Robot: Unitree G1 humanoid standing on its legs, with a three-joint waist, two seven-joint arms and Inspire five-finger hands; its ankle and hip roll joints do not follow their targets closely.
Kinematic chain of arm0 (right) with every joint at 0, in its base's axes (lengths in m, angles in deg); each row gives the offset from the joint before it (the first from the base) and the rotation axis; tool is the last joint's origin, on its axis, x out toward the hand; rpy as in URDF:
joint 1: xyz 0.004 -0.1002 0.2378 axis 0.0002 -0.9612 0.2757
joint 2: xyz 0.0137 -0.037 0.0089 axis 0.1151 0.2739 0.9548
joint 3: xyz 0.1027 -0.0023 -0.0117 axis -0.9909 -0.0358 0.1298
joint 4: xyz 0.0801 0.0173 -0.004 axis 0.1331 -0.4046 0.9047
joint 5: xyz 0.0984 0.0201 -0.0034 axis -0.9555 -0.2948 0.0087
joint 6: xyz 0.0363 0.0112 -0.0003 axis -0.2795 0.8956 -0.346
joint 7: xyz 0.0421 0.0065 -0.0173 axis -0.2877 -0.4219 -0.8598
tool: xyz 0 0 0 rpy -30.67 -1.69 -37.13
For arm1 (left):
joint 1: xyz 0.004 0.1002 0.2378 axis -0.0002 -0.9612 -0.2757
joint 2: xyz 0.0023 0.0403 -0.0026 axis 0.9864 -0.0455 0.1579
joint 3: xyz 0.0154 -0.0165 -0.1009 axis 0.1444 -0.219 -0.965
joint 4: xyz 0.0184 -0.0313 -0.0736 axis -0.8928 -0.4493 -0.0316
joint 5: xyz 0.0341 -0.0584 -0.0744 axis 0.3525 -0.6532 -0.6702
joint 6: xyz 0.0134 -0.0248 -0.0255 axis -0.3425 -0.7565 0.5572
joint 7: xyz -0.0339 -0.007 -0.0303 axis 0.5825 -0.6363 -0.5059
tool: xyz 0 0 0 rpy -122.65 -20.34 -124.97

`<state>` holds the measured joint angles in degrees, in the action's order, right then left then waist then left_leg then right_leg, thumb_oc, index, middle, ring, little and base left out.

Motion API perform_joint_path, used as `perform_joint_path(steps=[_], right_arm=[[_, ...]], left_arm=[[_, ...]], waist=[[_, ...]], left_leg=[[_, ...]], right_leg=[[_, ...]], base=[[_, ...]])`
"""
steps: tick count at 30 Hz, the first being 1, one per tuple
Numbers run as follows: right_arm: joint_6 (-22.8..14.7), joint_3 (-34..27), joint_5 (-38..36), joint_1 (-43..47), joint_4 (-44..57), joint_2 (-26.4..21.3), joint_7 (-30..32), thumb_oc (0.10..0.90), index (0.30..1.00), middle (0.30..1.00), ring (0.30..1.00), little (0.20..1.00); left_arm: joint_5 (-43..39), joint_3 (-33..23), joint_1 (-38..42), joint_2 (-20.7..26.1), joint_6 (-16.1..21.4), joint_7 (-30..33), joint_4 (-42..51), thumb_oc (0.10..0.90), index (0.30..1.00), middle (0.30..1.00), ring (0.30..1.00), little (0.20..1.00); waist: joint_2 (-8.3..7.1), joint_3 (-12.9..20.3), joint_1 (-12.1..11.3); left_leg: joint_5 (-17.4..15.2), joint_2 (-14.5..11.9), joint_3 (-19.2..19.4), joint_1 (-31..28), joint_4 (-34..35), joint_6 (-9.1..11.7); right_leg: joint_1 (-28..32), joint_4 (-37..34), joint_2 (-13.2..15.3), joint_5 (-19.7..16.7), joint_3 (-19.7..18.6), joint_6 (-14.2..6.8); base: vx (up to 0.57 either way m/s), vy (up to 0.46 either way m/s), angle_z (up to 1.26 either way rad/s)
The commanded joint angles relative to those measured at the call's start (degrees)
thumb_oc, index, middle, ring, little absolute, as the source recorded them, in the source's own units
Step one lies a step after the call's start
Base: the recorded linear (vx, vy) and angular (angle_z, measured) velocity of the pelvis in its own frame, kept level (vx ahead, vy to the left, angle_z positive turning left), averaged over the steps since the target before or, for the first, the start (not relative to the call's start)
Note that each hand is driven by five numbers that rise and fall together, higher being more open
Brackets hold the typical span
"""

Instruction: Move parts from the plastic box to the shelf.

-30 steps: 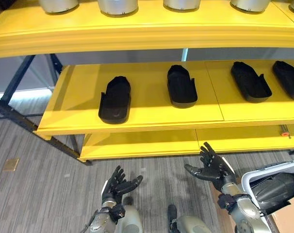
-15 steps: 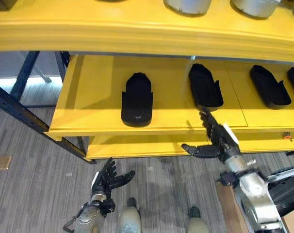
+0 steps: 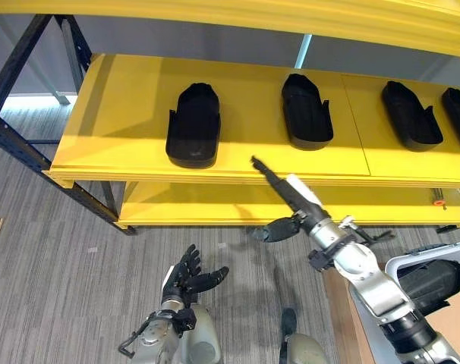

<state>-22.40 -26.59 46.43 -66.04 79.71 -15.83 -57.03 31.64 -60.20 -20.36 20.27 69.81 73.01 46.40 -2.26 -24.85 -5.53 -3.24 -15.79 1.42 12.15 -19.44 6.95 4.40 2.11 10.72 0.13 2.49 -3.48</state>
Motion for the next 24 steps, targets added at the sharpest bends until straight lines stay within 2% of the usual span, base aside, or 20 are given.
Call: perform_joint_path(steps=[1,2,9,15,24], right_arm=[[-4.1,-0.9,3.3,9.2,3.5,-0.6,0.9,0.9,1.0,1.0,1.0,1.0],[-3.9,1.5,5.6,11.9,1.8,-0.5,0.8,0.9,1.0,1.0,1.0,1.0],[-3.2,8.4,9.3,18.9,-3.9,2.3,-0.3,0.9,1.0,1.0,1.0,1.0],[-2.6,11.8,12.5,25.3,-9.4,4.7,0.7,0.9,1.0,1.0,1.0,1.0],[-1.1,13.8,15.0,33.7,-16.5,7.5,2.7,0.9,1.0,1.0,1.0,1.0]], left_arm=[[0.3,-1.8,-0.4,0.6,3.1,0.0,6.3,0.9,1.0,1.0,1.0,1.0],[0.7,-1.9,-0.2,0.4,3.0,0.2,5.6,0.9,1.0,1.0,1.0,1.0],[1.3,-1.6,0.7,0.5,2.6,0.9,4.8,0.9,1.0,1.0,1.0,1.0],[1.3,-1.0,1.7,0.3,2.4,1.4,4.6,0.9,1.0,1.0,1.0,1.0],[1.0,-1.4,2.6,0.4,2.3,2.3,6.6,0.9,1.0,1.0,1.0,1.0]], waist=[[-0.09,0.9,-1.0],[-0.06,0.5,-1.4],[0.36,-0.8,-2.5],[0.97,-2.1,-3.1],[2.0,-4.3,-4.5]], left_leg=[[6.4,-1.8,0.2,-6.9,5.3,-1.6],[6.3,-1.8,0.2,-7.0,5.3,-1.6],[6.4,-1.9,-0.1,-7.2,4.9,-1.3],[6.4,-2.0,-0.7,-6.8,3.8,-1.3],[6.5,-1.9,-1.6,-5.1,1.9,-1.1]], right_leg=[[3.7,0.5,2.9,-6.6,-1.2,1.6],[3.6,0.6,2.7,-6.6,-1.2,1.6],[3.7,1.4,2.2,-6.8,-1.5,1.6],[3.2,2.7,2.0,-6.9,-1.6,1.6],[2.3,4.2,1.6,-7.0,-1.6,1.5]], base=[[0.0,0.0,0.0],[0.0,0.0,0.0],[0.0,0.001,0.03],[0.0,0.0,0.01],[-0.01,0.008,0.02]])
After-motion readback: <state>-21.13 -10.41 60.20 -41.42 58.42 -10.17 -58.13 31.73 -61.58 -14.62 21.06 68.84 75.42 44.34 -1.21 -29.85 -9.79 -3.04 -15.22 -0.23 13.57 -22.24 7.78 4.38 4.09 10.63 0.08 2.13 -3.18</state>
